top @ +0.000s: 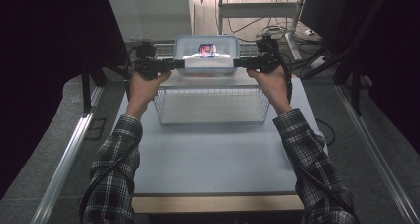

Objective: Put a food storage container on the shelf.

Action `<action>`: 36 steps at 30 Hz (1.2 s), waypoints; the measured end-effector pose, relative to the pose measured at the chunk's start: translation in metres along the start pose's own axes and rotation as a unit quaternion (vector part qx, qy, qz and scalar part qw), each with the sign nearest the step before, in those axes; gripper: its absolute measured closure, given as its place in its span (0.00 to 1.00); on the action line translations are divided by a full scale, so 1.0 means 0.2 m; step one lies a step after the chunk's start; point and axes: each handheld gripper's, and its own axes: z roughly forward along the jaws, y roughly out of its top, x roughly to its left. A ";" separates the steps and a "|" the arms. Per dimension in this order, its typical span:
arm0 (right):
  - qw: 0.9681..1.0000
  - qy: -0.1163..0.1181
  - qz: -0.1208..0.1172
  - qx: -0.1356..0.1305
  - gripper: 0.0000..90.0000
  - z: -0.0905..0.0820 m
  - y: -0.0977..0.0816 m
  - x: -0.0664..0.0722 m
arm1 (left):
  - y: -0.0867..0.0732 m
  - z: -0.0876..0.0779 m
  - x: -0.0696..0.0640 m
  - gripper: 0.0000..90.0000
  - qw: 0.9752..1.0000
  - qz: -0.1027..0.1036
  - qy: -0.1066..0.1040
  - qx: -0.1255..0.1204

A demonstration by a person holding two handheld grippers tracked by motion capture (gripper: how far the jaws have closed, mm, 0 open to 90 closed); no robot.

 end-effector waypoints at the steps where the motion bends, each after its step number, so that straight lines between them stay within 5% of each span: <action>1: 1.000 -0.001 0.000 0.000 0.69 0.00 0.00 0.00 | 0.00 0.00 0.00 0.46 1.000 -0.002 -0.002 -0.001; 8: 1.000 -0.007 0.007 0.004 0.71 -0.02 0.02 -0.02 | 0.02 0.02 -0.03 0.44 1.000 0.007 0.001 0.009; 14: 1.000 -0.014 0.007 -0.006 0.71 -0.01 0.03 -0.03 | 0.04 0.03 -0.08 0.41 0.997 0.048 0.058 -0.008; 22: 1.000 -0.021 -0.002 -0.002 0.72 -0.03 0.03 -0.02 | 0.04 0.03 -0.08 0.48 0.999 0.026 0.029 -0.005; 29: 1.000 -0.019 -0.001 -0.009 0.72 -0.03 0.02 -0.03 | 0.03 0.00 -0.10 0.50 0.998 0.050 0.042 -0.006; 36: 0.999 0.010 -0.030 -0.040 0.53 -0.10 -0.02 -0.01 | -0.02 -0.06 -0.14 0.35 0.998 0.065 0.024 -0.011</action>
